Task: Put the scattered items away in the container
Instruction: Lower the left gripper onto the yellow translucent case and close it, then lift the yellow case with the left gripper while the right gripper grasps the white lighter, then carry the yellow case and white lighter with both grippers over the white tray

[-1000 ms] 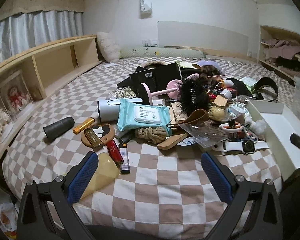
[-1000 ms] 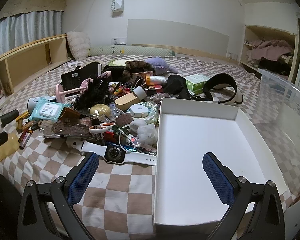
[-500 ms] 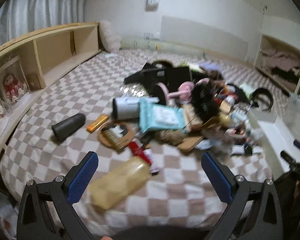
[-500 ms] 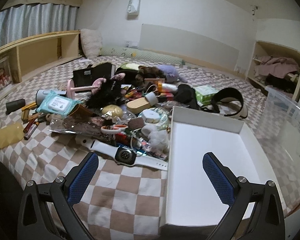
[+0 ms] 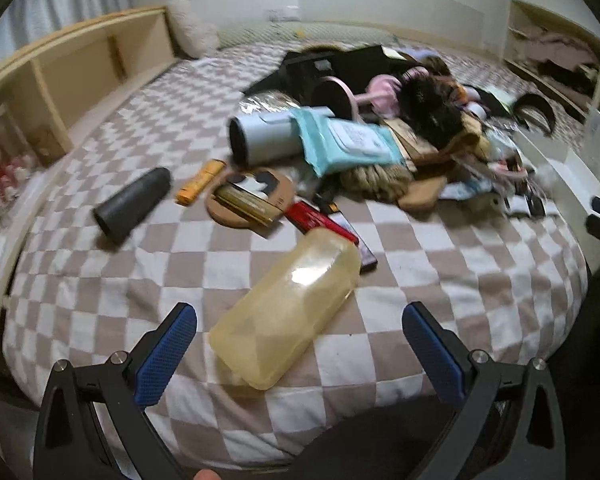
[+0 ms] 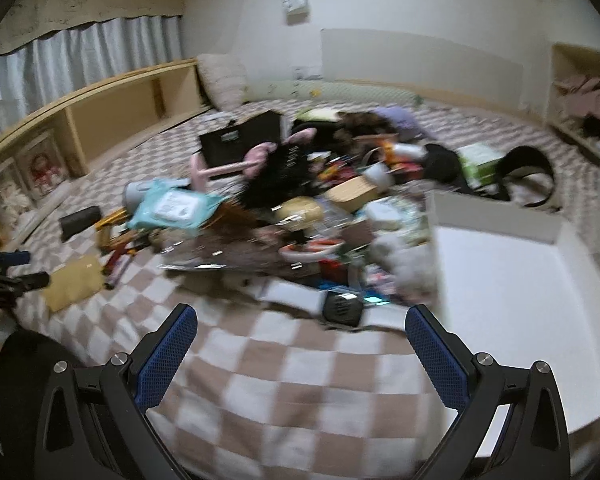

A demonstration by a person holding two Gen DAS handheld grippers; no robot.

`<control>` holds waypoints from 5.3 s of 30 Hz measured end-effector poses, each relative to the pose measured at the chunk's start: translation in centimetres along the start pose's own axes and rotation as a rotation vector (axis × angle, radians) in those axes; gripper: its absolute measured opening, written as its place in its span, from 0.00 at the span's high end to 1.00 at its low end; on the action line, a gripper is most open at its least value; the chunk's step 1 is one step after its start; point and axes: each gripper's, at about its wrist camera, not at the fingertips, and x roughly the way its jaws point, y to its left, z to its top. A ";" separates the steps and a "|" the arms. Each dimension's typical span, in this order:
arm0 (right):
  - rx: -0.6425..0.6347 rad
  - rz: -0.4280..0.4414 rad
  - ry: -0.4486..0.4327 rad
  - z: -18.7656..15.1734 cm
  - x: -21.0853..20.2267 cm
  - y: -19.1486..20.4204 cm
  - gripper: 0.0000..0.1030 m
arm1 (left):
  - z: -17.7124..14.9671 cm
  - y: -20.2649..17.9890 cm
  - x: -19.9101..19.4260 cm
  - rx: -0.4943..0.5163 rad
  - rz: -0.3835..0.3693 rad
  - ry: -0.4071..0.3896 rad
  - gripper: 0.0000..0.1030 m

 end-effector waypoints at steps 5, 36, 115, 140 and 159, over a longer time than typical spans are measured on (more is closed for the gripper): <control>-0.064 0.049 0.081 -0.9 2.3 2.8 0.00 | 0.2 0.9 2.4 0.054 -0.073 0.041 0.02; -0.120 0.045 0.253 -3.7 9.6 7.3 0.00 | -3.8 7.6 2.1 -0.209 0.079 -0.009 0.45; -0.438 0.563 0.278 2.7 16.8 21.1 0.20 | -4.6 8.7 2.1 -0.331 0.177 -0.042 0.53; -0.183 0.518 0.259 3.9 10.6 16.0 0.20 | -1.4 4.3 -4.4 -0.316 0.197 -0.152 0.53; 0.015 0.410 0.012 7.3 -1.0 5.1 0.20 | 4.2 -5.4 -9.8 -0.203 0.081 -0.291 0.53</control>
